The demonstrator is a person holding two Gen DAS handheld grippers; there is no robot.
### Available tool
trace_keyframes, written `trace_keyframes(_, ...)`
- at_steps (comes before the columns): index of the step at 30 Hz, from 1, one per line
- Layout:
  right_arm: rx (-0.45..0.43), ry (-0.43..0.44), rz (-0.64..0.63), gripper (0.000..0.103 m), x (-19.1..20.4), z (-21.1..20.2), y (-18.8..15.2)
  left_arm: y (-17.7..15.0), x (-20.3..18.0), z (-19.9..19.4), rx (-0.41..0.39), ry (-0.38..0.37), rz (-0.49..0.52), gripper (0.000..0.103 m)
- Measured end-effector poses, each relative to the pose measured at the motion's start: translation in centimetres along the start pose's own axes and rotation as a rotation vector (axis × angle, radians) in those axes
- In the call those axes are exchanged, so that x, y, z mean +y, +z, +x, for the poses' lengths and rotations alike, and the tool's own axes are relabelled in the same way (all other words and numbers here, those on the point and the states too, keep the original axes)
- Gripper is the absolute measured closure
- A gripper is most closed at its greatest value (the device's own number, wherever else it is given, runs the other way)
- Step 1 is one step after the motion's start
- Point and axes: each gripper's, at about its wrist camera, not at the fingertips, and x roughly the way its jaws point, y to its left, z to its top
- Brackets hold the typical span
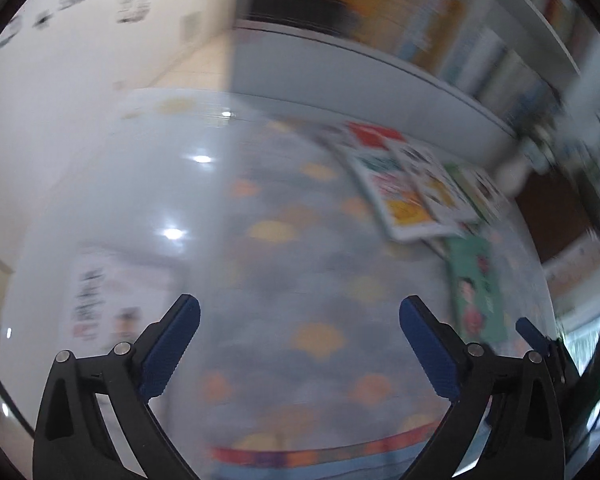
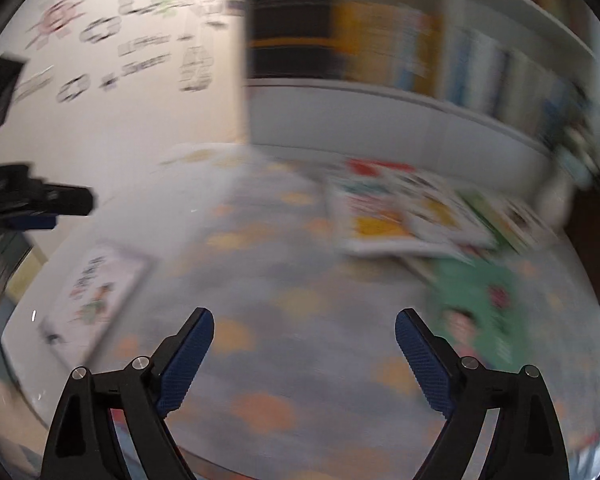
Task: Organize books
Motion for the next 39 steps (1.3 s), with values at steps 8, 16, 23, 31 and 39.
trace_keyframes(8,0.178,-0.055,0.221,0.005,-18.0,0.5,-6.3,-3.3,-15.9,10.4,0.120,-0.167,0.242,0.004)
trace_keyframes(16,0.240,-0.043,0.309,0.001,-25.8,3.9,-9.4,-5.7,-20.7,16.7,0.230,-0.142,0.247,0.006)
trace_keyframes(23,0.253,0.093,0.240,0.000,-25.3,6.1,-10.3,-7.1,-21.6,18.9,0.273,-0.119,0.247,0.006)
trace_keyframes(31,0.225,0.270,0.227,0.000,-26.3,5.6,-10.6,-8.1,-24.0,18.7,0.279,-0.182,0.360,0.006)
trace_keyframes(39,0.182,0.356,0.361,0.000,-27.4,5.1,-11.0,-7.9,-23.6,18.1,0.313,-0.237,0.288,0.014)
